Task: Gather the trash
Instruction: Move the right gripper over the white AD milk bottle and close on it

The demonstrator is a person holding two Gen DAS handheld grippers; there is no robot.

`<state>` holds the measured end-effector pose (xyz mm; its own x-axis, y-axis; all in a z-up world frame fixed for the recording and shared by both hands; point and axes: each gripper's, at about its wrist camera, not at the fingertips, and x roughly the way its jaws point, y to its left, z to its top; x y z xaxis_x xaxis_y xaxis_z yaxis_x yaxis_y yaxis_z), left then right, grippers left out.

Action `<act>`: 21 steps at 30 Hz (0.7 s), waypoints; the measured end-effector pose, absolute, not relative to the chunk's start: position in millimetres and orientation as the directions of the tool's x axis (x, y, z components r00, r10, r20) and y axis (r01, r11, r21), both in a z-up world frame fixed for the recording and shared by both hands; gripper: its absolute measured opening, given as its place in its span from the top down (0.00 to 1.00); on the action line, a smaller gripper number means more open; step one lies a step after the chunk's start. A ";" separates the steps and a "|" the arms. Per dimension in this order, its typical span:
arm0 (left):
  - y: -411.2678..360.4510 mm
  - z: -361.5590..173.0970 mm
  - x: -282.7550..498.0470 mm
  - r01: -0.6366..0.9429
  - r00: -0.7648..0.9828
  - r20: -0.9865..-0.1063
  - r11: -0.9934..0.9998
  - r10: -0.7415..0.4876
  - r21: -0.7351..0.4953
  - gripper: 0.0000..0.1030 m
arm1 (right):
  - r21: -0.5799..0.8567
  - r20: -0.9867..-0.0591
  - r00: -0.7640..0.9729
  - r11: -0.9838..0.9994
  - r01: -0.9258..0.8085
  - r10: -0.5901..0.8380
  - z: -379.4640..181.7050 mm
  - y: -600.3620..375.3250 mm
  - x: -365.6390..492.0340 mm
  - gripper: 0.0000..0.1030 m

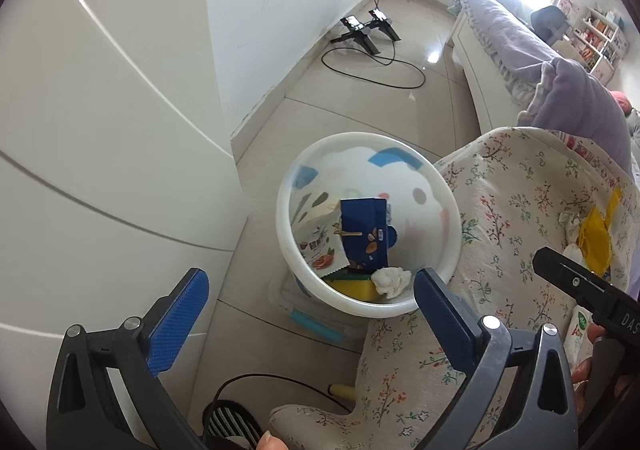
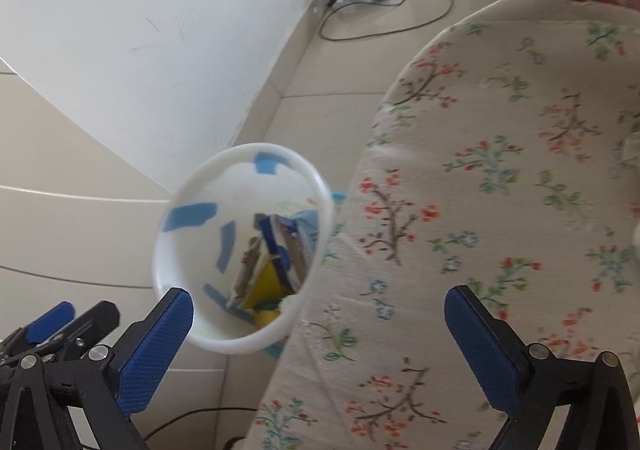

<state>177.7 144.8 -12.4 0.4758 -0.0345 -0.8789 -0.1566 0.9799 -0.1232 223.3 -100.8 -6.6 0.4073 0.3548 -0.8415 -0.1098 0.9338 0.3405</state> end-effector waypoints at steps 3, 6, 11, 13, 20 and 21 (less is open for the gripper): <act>138.6 -9.9 175.3 -0.136 0.477 -0.877 0.982 -0.050 -0.131 0.00 | 0.304 -0.852 0.417 0.948 -0.098 0.317 -3.7 -112.0 216.3 0.00; 131.8 -7.8 172.8 -0.119 0.474 -0.878 0.984 -0.063 -0.135 0.00 | 0.274 -0.864 0.417 0.959 -0.079 0.281 -1.8 -124.9 208.0 0.00; 117.7 -6.2 167.0 -0.083 0.461 -0.882 0.985 -0.096 -0.151 0.00 | 0.229 -0.880 0.418 0.972 -0.045 0.227 1.1 -151.2 190.5 0.00; 112.1 -5.6 165.3 -0.067 0.458 -0.883 0.985 -0.108 -0.156 0.00 | 0.204 -0.885 0.421 0.978 -0.034 0.199 1.3 -161.9 182.7 0.00; 91.8 -2.4 163.4 -0.019 0.447 -0.884 0.986 -0.138 -0.164 0.00 | 0.133 -0.899 0.426 0.990 0.048 0.101 -4.5 -206.8 162.4 0.00; 89.1 -2.5 163.4 -0.014 0.445 -0.884 0.986 -0.140 -0.164 0.00 | 0.120 -0.902 0.423 0.991 0.064 0.082 -6.3 -213.5 160.2 0.00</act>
